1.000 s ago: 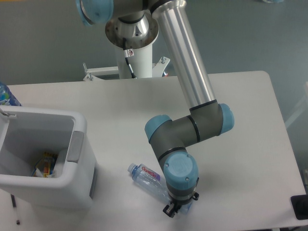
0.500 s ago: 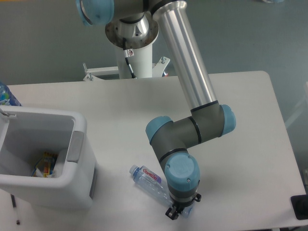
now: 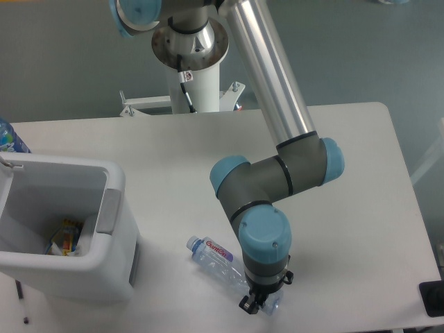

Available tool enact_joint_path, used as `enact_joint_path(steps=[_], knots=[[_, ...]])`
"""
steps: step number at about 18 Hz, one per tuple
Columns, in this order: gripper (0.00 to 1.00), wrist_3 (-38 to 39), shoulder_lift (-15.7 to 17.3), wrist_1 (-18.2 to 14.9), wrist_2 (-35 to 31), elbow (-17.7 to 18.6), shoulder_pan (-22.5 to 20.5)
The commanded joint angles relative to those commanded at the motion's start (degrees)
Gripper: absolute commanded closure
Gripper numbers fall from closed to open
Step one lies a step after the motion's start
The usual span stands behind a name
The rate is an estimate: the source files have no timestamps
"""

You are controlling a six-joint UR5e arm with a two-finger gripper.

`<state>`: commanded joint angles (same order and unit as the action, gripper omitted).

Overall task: Place the trash in the trash can
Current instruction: 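Lower the gripper to the bottle's end and close on it, then lift the bottle upright and carry it over the trash bin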

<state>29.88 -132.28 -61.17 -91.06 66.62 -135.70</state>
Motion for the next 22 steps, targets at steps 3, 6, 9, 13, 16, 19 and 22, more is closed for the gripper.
enact_joint_path(steps=[3, 6, 9, 13, 16, 19, 22], knots=[[0.52, -0.09, 1.49, 2.37, 3.68, -0.35, -1.05], [0.51, -0.26, 2.72, 3.87, 6.58, -1.75, -1.14], [0.51, -0.26, 4.13, 3.96, 9.66, -3.86, -1.14], [0.51, -0.18, 7.29, 4.65, 16.69, -5.63, -1.23], [0.51, -0.18, 9.58, 8.69, 19.85, -5.54, -0.97], [0.51, -0.18, 11.69, 9.41, 22.32, -5.54, -0.62], [0.51, -1.31, 13.01, 10.46, 23.73, -5.71, 0.26]])
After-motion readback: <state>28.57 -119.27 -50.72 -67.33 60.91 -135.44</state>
